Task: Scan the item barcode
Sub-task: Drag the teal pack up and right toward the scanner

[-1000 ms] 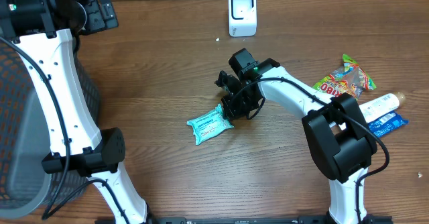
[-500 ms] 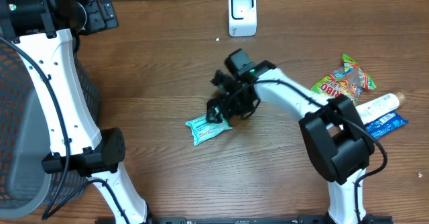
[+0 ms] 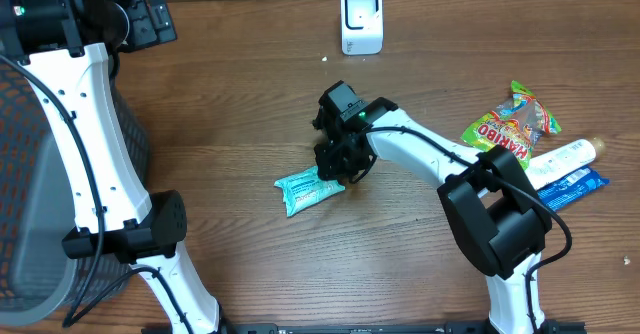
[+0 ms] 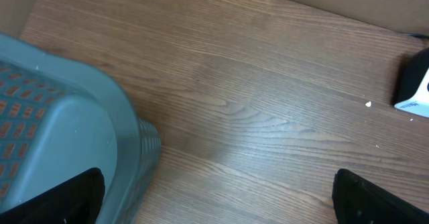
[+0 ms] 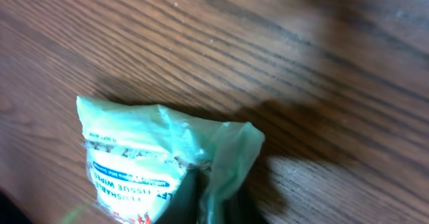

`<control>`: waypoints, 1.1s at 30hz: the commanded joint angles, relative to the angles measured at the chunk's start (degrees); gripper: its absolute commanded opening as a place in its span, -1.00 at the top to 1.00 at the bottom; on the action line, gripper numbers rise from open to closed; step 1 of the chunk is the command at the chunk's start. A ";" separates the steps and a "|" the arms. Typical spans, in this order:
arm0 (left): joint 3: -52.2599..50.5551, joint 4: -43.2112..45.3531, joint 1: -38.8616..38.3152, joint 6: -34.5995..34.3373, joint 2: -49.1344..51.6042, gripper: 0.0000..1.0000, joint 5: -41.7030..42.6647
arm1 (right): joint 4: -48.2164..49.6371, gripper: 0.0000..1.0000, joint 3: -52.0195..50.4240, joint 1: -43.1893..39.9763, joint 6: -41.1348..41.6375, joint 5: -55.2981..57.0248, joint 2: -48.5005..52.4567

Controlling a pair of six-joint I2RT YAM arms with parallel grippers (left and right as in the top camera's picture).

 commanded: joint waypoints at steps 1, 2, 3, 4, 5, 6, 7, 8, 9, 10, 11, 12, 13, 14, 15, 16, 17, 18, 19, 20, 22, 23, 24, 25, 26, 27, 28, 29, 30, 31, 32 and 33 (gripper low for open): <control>0.02 0.07 0.17 1.05 0.52 -0.99 0.28 | -0.24 0.93 0.13 -1.22 1.22 1.99 1.42; 0.02 0.07 0.17 1.05 0.52 -0.99 0.28 | -0.57 0.93 0.37 -1.55 1.20 1.46 1.31; 0.02 0.07 0.17 1.05 0.52 -0.99 0.28 | -1.18 0.93 0.83 -2.08 1.14 0.96 1.03; 0.02 0.07 0.17 1.05 0.52 -0.99 0.28 | -1.70 0.93 1.18 -2.45 1.16 0.98 0.76; 0.02 0.07 0.17 1.05 0.52 -1.00 0.28 | -2.49 0.92 1.90 -3.08 0.98 1.03 -0.02; 0.02 0.07 0.17 1.05 0.52 -0.99 0.28 | -2.75 0.93 2.16 -3.34 0.98 1.05 -0.44; 0.02 0.07 0.17 1.05 0.52 -1.00 0.28 | -3.30 0.93 2.75 -3.96 0.98 1.49 -1.66; 0.02 0.07 0.17 1.05 0.52 -0.99 0.28 | -3.61 0.93 3.10 -4.28 1.01 2.23 -2.54; 0.02 0.07 0.17 1.03 0.52 -0.99 0.28 | -4.15 0.93 3.67 -4.68 1.01 4.50 -4.44; 0.02 0.07 0.17 1.05 0.52 -0.99 0.28 | -4.72 0.93 4.07 -4.85 1.03 8.39 -6.71; 0.02 0.07 0.17 1.05 0.52 -0.99 0.28 | -5.57 0.93 4.35 -4.83 1.07 14.71 -9.73; 0.02 0.07 0.17 1.05 0.52 -0.99 0.28 | -6.36 0.93 4.55 -4.50 1.60 20.52 -11.91; 0.02 0.07 0.17 1.05 0.52 -0.99 0.28 | -7.50 0.93 4.57 -3.67 3.91 30.38 -14.82; 0.02 0.07 0.17 1.05 0.52 -0.99 0.28 | -8.15 0.93 4.57 -2.97 4.68 35.63 -16.22; 0.02 0.07 0.17 1.05 0.52 -1.00 0.28 | -9.14 0.93 4.57 -1.42 4.68 43.32 -17.79; 0.02 0.07 0.17 1.05 0.52 -0.99 0.28 | -9.75 0.93 4.57 -0.55 4.68 46.71 -17.97; 0.02 0.07 0.17 1.05 0.52 -0.99 0.28 | -10.43 0.93 4.57 0.33 4.68 49.94 -17.99; 0.02 0.07 0.17 1.05 0.52 -0.99 0.28 | -11.30 0.93 4.55 1.25 4.68 53.18 -17.92; 0.02 0.07 0.17 1.05 0.52 -0.99 0.28 | -12.33 0.92 4.50 2.32 4.68 56.81 -17.70; 0.02 0.07 0.17 1.05 0.52 -0.99 0.28 | -12.87 0.93 4.50 2.99 4.68 58.69 -17.59; 0.02 0.07 0.17 1.05 0.52 -0.99 0.28 | -13.60 0.93 4.50 4.96 4.63 62.16 -17.33; 0.02 0.07 0.17 1.05 0.52 -0.99 0.28 | -13.62 0.93 4.50 5.79 4.61 62.73 -17.20; 0.02 0.07 0.17 1.05 0.52 -0.99 0.28 | -13.55 0.93 4.50 6.84 4.42 62.71 -16.98; 0.02 0.07 0.17 1.05 0.52 -0.99 0.28 | -13.42 0.93 4.50 7.72 4.44 62.47 -16.68; 0.02 0.07 0.17 1.05 0.52 -0.99 0.28 | -13.31 0.93 4.46 8.55 4.48 62.34 -16.26; 0.02 0.07 0.17 1.05 0.52 -0.98 0.28 | -13.33 0.93 4.44 9.49 4.48 62.03 -15.65; 0.02 0.07 0.17 1.05 0.52 -0.99 0.28 | -13.33 0.93 4.42 10.47 4.48 61.31 -14.80; 0.02 0.07 0.17 1.05 0.52 -0.99 0.28 | -13.11 0.92 4.42 11.17 4.48 59.25 -14.03; 0.02 0.07 0.17 1.05 0.52 -0.99 0.28 | -12.90 0.75 4.42 11.21 4.52 57.92 -13.94; 0.02 0.07 0.17 1.05 0.52 -0.99 0.28 | -12.61 0.29 4.42 11.08 5.33 56.43 -13.94; 0.02 0.07 0.17 1.05 0.52 -0.99 0.28 | -12.31 -0.03 4.48 10.38 6.54 55.54 -13.97; 0.02 0.07 0.17 1.05 0.52 -1.00 0.28 | -12.04 -0.21 4.79 9.16 7.69 53.79 -14.08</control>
